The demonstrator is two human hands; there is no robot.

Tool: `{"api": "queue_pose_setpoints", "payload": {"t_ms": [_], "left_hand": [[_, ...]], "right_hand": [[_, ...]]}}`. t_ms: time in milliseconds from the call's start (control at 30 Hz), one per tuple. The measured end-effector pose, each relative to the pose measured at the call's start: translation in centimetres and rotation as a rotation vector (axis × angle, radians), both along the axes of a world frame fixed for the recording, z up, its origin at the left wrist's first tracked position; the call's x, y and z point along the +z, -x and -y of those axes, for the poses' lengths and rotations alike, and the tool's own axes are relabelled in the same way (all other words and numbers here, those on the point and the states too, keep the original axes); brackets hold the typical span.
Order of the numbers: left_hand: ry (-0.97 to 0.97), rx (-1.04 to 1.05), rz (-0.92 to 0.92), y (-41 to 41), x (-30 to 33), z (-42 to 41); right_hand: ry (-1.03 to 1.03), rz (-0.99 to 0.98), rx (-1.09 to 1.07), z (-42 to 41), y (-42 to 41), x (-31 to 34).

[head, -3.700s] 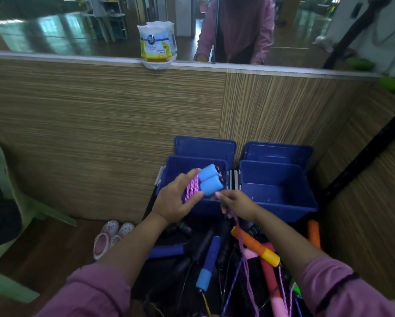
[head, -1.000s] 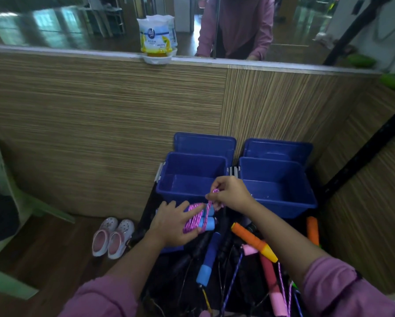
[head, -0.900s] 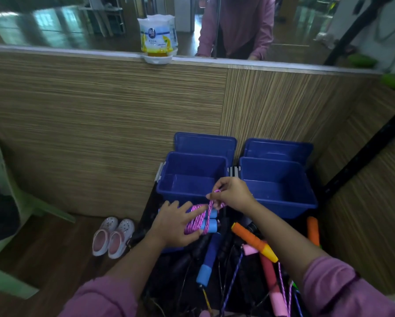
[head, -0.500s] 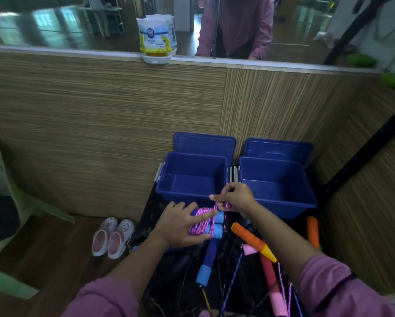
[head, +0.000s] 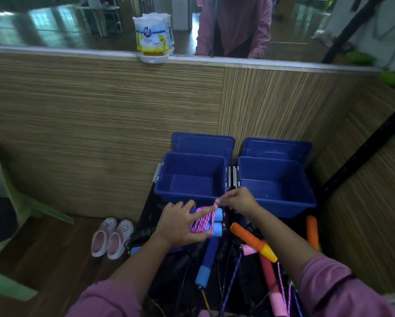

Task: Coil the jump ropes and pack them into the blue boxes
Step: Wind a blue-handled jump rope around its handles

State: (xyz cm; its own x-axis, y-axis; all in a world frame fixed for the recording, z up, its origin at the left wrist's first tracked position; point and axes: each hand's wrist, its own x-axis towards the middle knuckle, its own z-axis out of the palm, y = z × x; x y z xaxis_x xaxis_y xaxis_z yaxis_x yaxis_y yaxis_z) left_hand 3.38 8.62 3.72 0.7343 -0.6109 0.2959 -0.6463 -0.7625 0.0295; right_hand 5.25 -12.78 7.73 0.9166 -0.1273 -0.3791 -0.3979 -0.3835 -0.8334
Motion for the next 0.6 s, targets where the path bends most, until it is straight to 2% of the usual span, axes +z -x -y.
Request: {"api": "queue_pose_setpoints", "payload": {"t_ms": [167, 333, 433, 600], "left_hand": [[0.006, 0.033, 0.008, -0.2, -0.3, -0.1], [-0.033, 0.000, 0.027, -0.3, -0.3, 0.0], [-0.044, -0.012, 0.011, -0.3, -0.6, 0.2], [-0.024, 0.044, -0.006, -0.3, -0.8, 0.2]], "right_hand": [[0.074, 0.077, 0.104, -0.2, 0.0, -0.3], [-0.072, 0.045, 0.072, -0.6, 0.0, -0.4], [-0.273, 0.000, -0.040, -0.9, 0.1, -0.3], [-0.306, -0.092, -0.129, -0.9, -0.3, -0.6]]}}
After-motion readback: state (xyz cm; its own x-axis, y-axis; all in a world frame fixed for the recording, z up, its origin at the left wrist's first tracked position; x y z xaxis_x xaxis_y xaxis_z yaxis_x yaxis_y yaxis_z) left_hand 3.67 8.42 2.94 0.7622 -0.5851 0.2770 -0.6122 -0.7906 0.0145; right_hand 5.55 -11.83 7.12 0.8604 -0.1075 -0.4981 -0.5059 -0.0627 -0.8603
